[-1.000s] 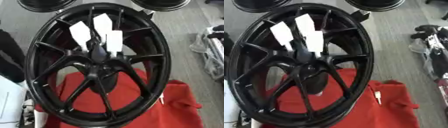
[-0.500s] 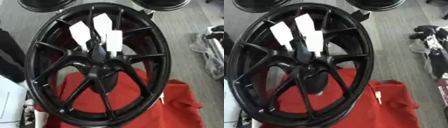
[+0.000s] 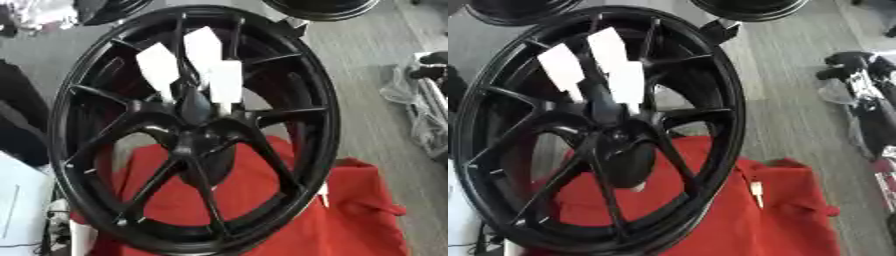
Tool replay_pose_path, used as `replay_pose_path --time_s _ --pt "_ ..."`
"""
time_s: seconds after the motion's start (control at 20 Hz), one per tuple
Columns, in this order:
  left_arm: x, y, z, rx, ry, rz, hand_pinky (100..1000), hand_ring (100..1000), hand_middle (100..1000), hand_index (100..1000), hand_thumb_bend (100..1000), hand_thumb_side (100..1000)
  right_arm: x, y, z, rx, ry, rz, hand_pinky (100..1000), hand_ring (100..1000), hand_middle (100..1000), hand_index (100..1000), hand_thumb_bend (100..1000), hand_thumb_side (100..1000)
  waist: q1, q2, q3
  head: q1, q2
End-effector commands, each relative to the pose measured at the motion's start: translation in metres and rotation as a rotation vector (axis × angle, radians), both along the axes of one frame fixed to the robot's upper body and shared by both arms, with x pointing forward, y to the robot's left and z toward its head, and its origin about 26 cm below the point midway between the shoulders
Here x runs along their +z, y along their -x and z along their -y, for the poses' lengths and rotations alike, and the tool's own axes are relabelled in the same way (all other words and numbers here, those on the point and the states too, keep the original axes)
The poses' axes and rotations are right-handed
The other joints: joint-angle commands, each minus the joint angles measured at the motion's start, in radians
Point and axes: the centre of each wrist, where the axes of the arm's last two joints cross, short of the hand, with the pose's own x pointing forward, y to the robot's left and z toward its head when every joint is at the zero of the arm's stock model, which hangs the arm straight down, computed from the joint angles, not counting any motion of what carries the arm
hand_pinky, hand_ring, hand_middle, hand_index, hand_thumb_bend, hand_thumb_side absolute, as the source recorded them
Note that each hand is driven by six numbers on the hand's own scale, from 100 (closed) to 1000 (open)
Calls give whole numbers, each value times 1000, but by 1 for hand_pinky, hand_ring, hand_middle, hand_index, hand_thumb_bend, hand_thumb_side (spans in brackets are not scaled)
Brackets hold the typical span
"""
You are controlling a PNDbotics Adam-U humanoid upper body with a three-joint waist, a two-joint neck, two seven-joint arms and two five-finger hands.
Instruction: Pull the pin out of the wheel hub.
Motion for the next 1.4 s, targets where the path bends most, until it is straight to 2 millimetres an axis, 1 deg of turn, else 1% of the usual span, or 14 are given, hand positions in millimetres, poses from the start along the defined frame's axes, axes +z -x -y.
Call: replay_pose_path --time_s 0.05,0.1,0.3,0.35,0.55,0.6,0.65,0.8,0.9,0.95,1.2,1.3,1.4 --pt "14 6 -14 -13 -41 50 808 800 773 835 100 584 10 1 1 4 34 22 934 652 665 688 100 539 -2 -20 2 -4 -2" --pt "14 3 -18 -23 -54 56 804 797 771 841 100 555 10 1 1 4 34 21 934 652 665 688 100 539 -3 -20 2 -4 -4" --pt "14 -7 -25 -47 -86 65 795 787 760 842 100 491 9 1 1 3 37 17 934 651 666 688 100 539 -4 -20 3 -3 -5" --pt "13 -9 -25 -52 -89 63 796 789 760 838 100 471 9 1 1 3 37 17 934 651 666 688 100 539 -4 -20 3 -2 -6" --pt "10 -16 -22 -75 -104 57 800 795 766 835 100 453 8 1 1 2 38 16 934 650 666 688 100 540 -4 -19 1 -3 -6" --pt "9 -17 -21 -80 -108 56 801 796 769 836 100 431 8 0 1 3 38 15 934 650 666 688 100 540 -3 -19 1 -3 -6" --pt "8 -18 -20 -83 -110 55 801 796 769 837 100 439 8 0 1 4 38 15 934 650 666 688 100 540 -3 -19 0 -3 -6" --pt "5 -25 -18 -71 -116 37 801 795 767 840 100 508 9 0 1 5 40 14 934 649 666 688 100 540 -3 -19 -1 -4 -5" --pt "2 -29 -15 -54 -130 27 802 796 768 839 100 509 8 0 1 5 41 12 934 649 666 688 100 540 -2 -19 0 -4 -5" --pt "1 -31 -13 -45 -139 25 805 799 770 839 100 551 8 0 1 5 43 10 934 649 666 688 100 541 -2 -19 0 -4 -4" --pt "-4 -35 -1 -4 -175 21 810 802 773 840 118 556 7 0 1 4 46 5 935 648 666 688 100 541 -2 -20 0 -3 -2" --pt "-6 -36 3 0 -186 25 814 806 777 842 151 536 7 0 0 6 46 4 935 648 666 688 100 540 -2 -20 0 -2 -3" --pt "-7 -38 6 -2 -198 32 822 812 783 847 205 499 7 0 0 7 47 4 935 647 667 688 100 541 -2 -21 0 -2 -4"
